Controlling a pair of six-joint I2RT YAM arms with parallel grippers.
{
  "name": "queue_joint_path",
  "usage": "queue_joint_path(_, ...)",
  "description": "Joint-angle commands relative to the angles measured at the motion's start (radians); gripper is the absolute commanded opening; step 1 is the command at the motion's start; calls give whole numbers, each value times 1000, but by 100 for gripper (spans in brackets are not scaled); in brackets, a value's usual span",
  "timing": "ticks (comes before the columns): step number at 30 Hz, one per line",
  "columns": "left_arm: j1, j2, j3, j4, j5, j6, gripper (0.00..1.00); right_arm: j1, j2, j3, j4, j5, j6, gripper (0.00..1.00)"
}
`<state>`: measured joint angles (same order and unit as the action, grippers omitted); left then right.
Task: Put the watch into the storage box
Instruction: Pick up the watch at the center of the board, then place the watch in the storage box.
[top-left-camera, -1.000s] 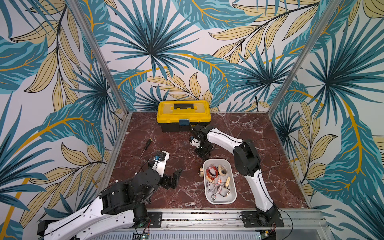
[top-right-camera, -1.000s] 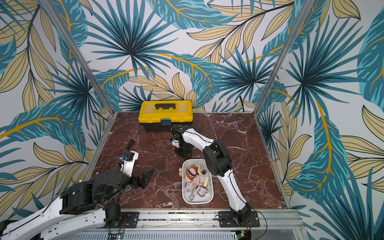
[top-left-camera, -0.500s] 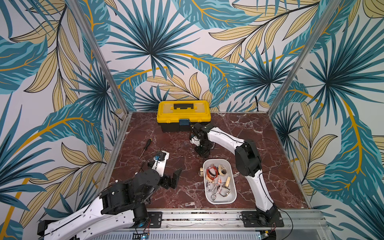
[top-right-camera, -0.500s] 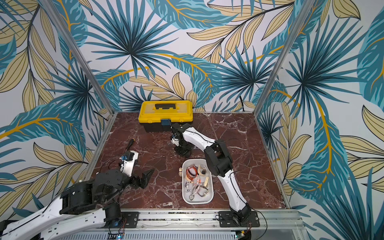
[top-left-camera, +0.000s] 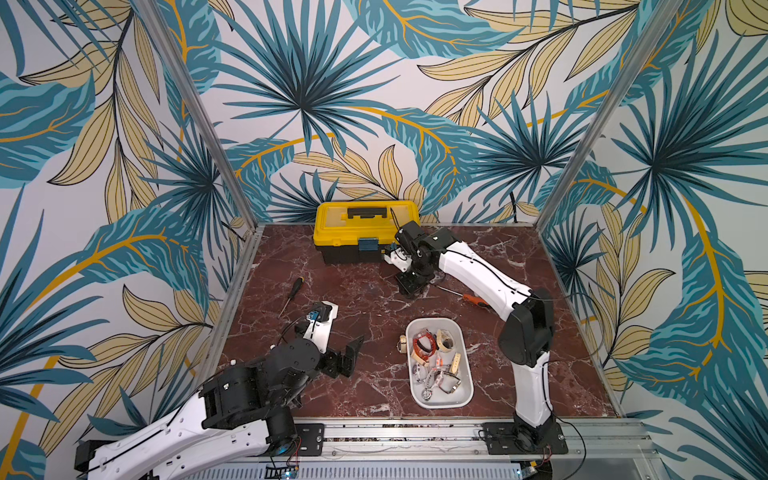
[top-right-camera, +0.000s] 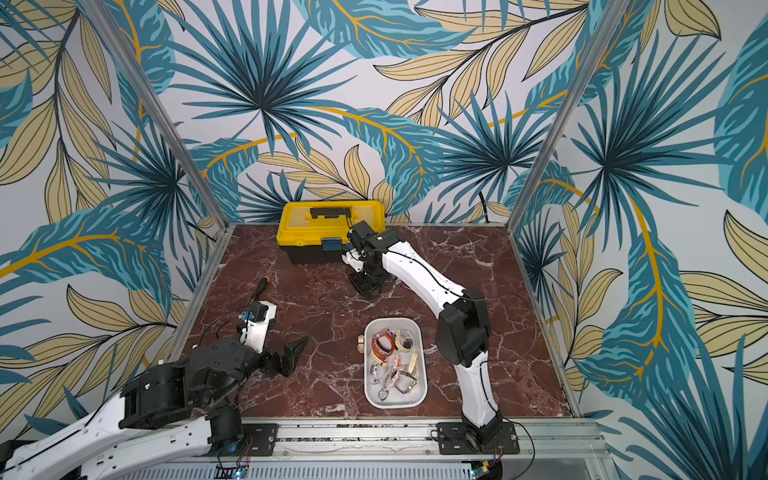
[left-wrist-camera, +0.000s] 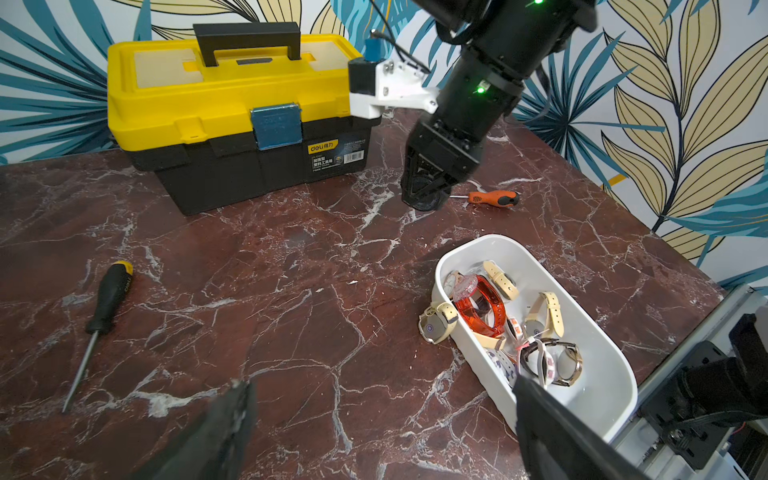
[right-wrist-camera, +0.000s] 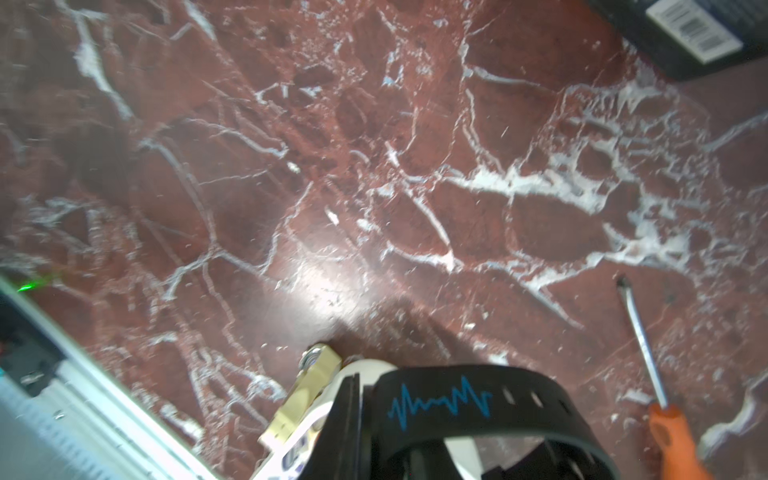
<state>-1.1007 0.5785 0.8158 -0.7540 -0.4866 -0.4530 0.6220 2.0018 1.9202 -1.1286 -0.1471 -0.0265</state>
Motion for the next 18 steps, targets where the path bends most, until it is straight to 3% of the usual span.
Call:
queue_joint_path(1,2,-3,-14,-18,-1,5,100,-1,-136,-165,2,-107,96,18)
queue_joint_path(10,2,8,-15,8,34,8,100,5,-494,-682,243,-264,345,19)
queue_joint_path(18,2,30,-19,43,56,-5,100,35,-682,-966,461,-345,491,21)
